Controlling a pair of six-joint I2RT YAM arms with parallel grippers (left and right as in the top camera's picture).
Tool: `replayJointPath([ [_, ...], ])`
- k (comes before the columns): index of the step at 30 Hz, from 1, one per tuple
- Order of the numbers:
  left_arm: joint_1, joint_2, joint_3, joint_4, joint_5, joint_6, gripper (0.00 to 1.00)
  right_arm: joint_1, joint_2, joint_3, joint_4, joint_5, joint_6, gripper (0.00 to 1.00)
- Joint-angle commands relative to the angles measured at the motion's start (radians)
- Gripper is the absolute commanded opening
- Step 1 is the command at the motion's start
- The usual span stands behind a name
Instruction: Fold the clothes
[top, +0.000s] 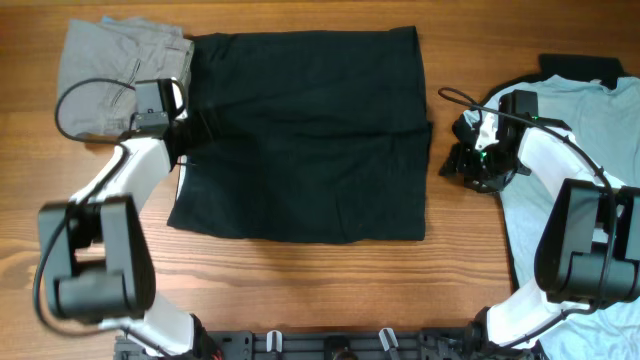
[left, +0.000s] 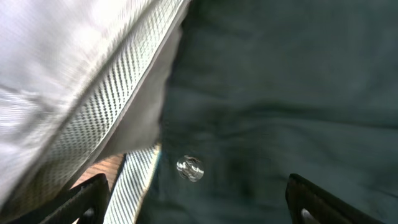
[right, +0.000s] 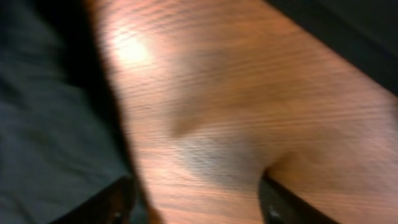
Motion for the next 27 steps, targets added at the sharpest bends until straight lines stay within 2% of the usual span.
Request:
replayJointPath([
  [1, 0.005, -0.183, -0.003, -0.058, 0.042, -0.001, 0.92, 0.019, -0.022, -0.015, 0.090, -0.123, -0.029, 0.74],
  [3, -0.001, -0.246, -0.003, -0.114, 0.047, -0.001, 0.89, 0.035, -0.014, -0.027, 0.216, -0.102, -0.001, 0.74],
  [6, -0.014, -0.297, -0.003, -0.204, 0.046, 0.007, 0.86, 0.058, 0.013, -0.040, 0.316, -0.078, 0.078, 0.64],
  [11, -0.025, -0.311, -0.003, -0.323, 0.049, 0.007, 0.84, 0.129, 0.093, -0.043, 0.412, -0.075, 0.080, 0.52],
  [12, -0.027, -0.311, -0.003, -0.340, 0.049, 0.007, 0.84, 0.143, 0.114, -0.043, 0.418, -0.041, 0.101, 0.39],
  [14, -0.031, -0.311, -0.003, -0.359, 0.050, 0.006, 0.88, 0.150, 0.134, -0.043, 0.392, 0.154, 0.237, 0.09],
  [15, -0.031, -0.311, -0.003, -0.362, 0.058, 0.007, 0.89, 0.142, 0.132, -0.043, 0.385, 0.236, 0.293, 0.04],
  [19, -0.031, -0.311, -0.003, -0.364, 0.121, 0.007, 0.91, 0.086, 0.086, -0.013, 0.407, 0.238, 0.200, 0.04],
  [24, -0.031, -0.311, -0.003, -0.418, 0.143, 0.007, 0.95, 0.002, -0.004, 0.006, 0.403, 0.216, 0.167, 0.04],
  [25, -0.031, -0.311, -0.003, -0.453, 0.142, 0.007, 0.97, -0.010, -0.037, 0.006, 0.407, 0.138, 0.095, 0.22],
  [26, -0.031, -0.311, -0.003, -0.485, 0.142, 0.007, 0.97, -0.015, -0.068, 0.006, 0.394, 0.052, 0.016, 0.52],
  [27, -0.031, -0.311, -0.004, -0.511, 0.142, 0.007, 0.97, -0.017, -0.096, 0.006, 0.368, -0.006, -0.011, 0.58],
])
